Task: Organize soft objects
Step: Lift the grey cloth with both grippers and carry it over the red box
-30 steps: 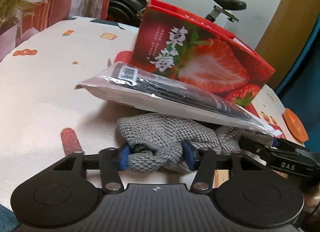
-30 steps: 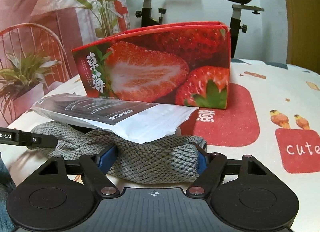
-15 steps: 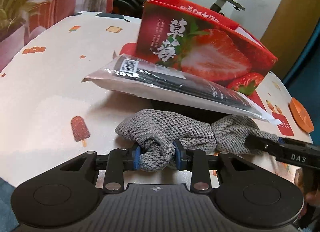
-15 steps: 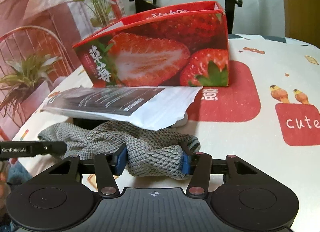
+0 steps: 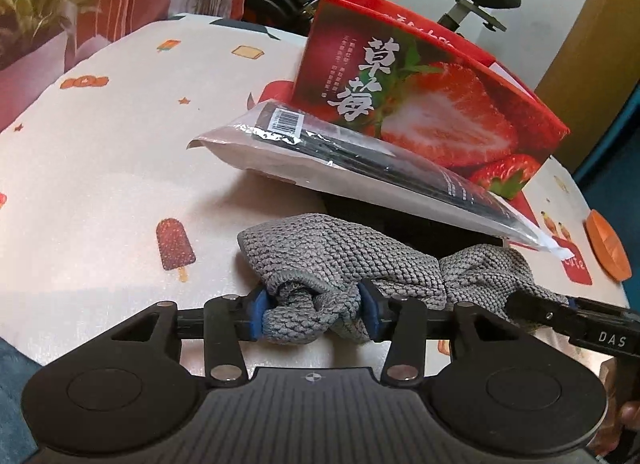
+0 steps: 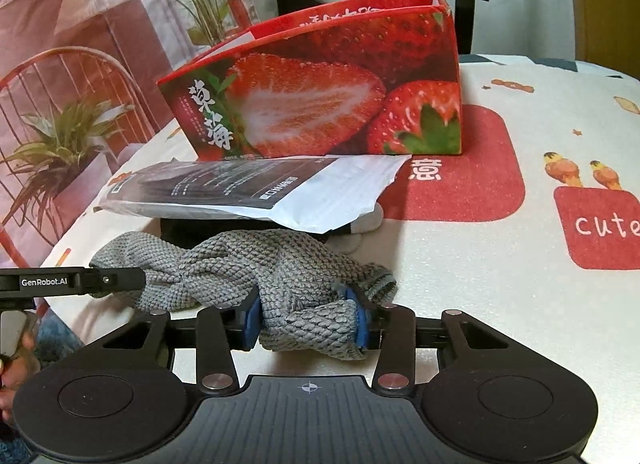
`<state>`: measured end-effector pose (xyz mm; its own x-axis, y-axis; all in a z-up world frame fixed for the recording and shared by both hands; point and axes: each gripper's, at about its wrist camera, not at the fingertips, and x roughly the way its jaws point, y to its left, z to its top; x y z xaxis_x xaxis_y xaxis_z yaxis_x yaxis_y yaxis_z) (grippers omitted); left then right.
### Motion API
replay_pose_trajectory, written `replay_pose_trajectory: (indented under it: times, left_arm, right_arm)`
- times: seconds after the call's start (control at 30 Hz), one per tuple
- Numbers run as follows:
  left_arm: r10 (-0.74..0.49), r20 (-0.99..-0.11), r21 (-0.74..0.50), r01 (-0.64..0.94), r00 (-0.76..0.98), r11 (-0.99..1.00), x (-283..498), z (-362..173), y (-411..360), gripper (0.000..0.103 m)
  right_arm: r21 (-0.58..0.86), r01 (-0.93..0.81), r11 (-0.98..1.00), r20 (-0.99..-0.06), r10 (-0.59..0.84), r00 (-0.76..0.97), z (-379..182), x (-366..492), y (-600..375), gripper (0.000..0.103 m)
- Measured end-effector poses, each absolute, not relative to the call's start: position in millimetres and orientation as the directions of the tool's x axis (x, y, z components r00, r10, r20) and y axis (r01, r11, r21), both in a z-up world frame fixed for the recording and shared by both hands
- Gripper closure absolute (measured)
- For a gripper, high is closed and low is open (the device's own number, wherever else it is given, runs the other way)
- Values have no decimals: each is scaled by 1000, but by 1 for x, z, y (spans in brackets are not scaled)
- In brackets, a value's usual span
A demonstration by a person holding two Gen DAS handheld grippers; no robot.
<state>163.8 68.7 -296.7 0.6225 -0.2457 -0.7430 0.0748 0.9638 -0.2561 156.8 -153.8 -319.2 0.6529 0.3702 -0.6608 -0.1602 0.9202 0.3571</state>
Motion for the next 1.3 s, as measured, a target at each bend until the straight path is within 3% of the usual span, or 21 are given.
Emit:
replay_pose_trajectory:
  times: [0.07,0.1,0.13,0.23,0.8,1.3]
  left_arm:
    - [-238,-743,-241,81,625,967,163,-297,66,56]
    - [-239,-742,-242,82,626,967,163,-296,66,59]
    - [-246,-740,-251,81,626,965,162,-296,67,68]
    - [-262,-720,-259,103,642,961,158,-290,66,73]
    - [-299,-531,-266,178,793,947,117,-229,72,75]
    - [-361,-459,-251,271,812,929,170,-189,58,75]
  right_arm:
    - [358,-160,920,-662,371,651,-318,156,-153,68]
    - [364,-165,917,-659,379,649,-318,155,-153,70]
    - [372,-171,913,-655,388,649,-317,154,-153,73]
    - [368,-191,910,-643,398,655,-312,149,-150,77]
    - [240,-280,929,-541,368,756,-249,118,-134,79]
    - [209,-268,940,-457,336,824,-201,154,-143,79]
